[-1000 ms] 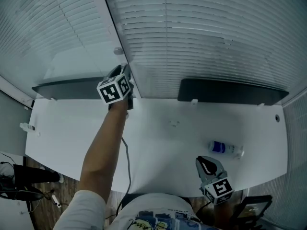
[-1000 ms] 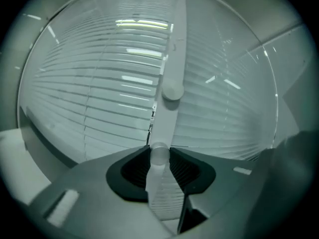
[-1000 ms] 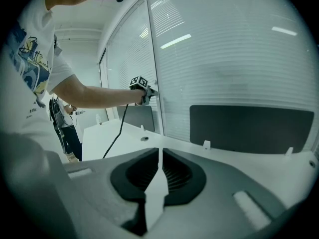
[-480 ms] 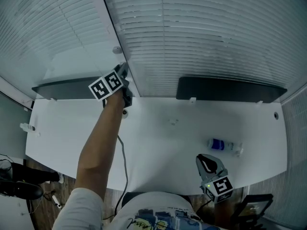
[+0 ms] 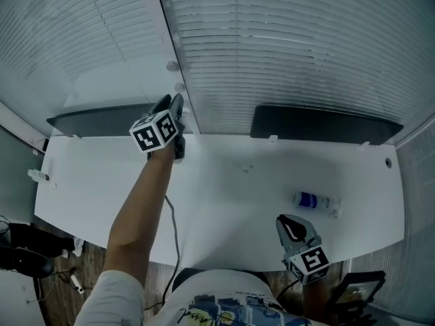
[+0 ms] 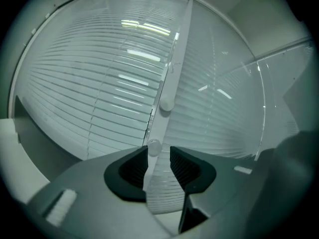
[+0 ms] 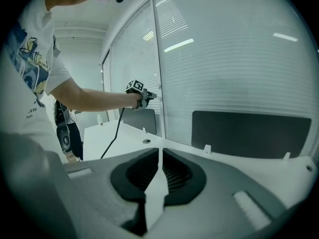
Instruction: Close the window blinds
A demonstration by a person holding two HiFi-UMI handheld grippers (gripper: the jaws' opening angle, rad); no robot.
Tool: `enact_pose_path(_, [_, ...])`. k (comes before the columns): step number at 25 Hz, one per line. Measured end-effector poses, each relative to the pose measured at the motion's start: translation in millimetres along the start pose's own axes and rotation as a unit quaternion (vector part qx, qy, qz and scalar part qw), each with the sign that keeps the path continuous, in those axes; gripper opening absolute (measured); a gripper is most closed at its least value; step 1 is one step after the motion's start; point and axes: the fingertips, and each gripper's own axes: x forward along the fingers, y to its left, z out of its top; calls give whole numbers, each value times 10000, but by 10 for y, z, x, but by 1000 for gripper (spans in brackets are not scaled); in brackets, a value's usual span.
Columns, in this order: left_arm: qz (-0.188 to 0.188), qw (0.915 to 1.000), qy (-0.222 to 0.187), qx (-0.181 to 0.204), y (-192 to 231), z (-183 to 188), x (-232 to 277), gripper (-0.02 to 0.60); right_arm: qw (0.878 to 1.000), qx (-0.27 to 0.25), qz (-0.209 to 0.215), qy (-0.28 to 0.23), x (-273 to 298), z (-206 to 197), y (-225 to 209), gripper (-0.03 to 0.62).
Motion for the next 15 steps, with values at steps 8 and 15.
enact_pose_path(8, [-296, 9976, -13, 623, -34, -64, -684, 135, 9996, -234, -54, -138, -11, 100, 339, 14])
enact_pose_path(15, [-522, 9951, -10, 834, -4, -85, -1396, 135, 9987, -432, -71, -260, -62, 287, 792, 14])
